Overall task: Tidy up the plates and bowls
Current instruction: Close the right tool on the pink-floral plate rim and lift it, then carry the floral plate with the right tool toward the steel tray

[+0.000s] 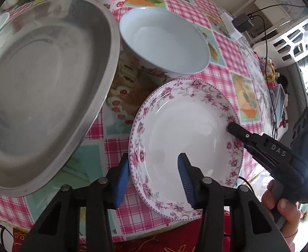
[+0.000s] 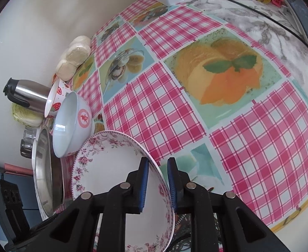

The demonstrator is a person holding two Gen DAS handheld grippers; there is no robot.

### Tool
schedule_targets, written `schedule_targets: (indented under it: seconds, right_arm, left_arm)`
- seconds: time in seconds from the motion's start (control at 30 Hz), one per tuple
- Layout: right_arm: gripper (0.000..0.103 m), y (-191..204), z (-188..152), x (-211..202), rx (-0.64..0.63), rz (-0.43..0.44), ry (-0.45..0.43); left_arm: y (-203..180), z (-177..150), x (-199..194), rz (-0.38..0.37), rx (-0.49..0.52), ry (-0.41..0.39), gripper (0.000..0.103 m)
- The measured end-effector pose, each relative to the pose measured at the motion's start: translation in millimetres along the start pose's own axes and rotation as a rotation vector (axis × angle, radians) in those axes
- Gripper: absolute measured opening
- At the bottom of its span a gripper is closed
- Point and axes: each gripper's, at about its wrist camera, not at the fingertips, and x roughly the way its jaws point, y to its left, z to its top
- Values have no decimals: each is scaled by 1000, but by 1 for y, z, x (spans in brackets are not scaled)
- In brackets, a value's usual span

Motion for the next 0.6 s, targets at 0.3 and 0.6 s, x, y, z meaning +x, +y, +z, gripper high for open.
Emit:
schedule_targets:
  seconds: [0.3,0.6]
  right_arm:
    - [18,-12,-5,2,2,71,10]
    - [15,-15,-10,-2,-13,74,-21]
  left_arm:
    - [-3,-2,12,35,29,25,45]
    - [4,0,10,59,16,2,20]
